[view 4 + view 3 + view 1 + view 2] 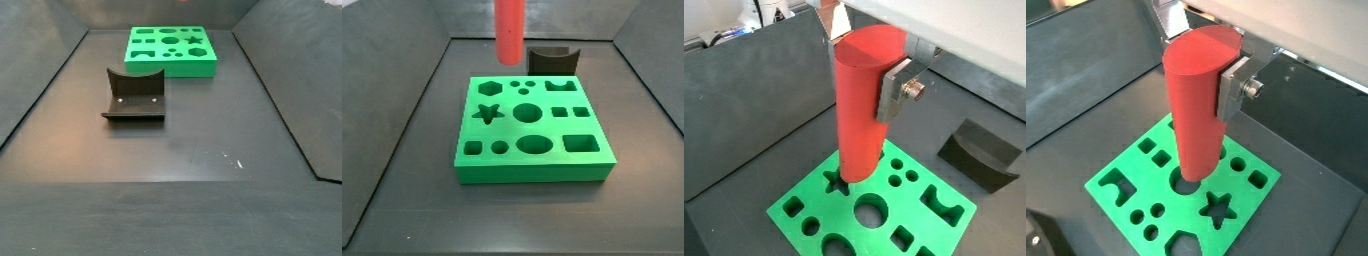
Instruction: Insert the oval object.
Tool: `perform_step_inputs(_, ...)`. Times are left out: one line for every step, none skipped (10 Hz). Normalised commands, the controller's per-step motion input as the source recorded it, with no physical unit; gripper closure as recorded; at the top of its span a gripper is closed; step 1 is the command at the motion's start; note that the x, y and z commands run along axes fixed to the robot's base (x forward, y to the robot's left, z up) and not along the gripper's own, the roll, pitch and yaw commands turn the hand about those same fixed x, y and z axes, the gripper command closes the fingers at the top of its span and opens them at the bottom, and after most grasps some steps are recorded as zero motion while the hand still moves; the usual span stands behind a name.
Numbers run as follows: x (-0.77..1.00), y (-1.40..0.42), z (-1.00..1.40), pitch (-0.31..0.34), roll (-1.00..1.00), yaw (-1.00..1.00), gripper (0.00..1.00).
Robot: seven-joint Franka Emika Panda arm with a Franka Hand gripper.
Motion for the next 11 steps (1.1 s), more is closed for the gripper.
perform_step_inputs(0.15, -0.21, -0.41, 0.000, 0.01, -0.87, 1.00)
perform_step_inputs(0.43, -0.28, -0.34, 0.000, 0.00, -0.60, 1.00)
perform_step_inputs(0.53, -0.34, -0.29, 0.000, 0.00, -0.48, 1.00)
perform_step_inputs(0.53, -0.34, -0.29, 0.000, 0.00, -0.49, 1.00)
perform_step_inputs(0.35, -0.30, -0.26, 0.000, 0.00, -0.66, 1.00)
perform_step_inputs(0.02, -0.26, -0.21, 0.000, 0.00, -0.91, 1.00)
perform_step_inputs(0.00, -0.25, -0.21, 0.000, 0.00, -0.93, 1.00)
perform_step_inputs(0.00, -0.25, -0.23, 0.000, 0.00, -0.94, 1.00)
perform_step_inputs(0.00, -0.21, -0.31, 0.000, 0.00, -0.97, 1.00)
perform_step_inputs(0.00, -0.21, -0.33, 0.000, 0.00, -0.98, 1.00)
perform_step_inputs(0.00, -0.21, -0.33, 0.000, 0.00, -0.98, 1.00)
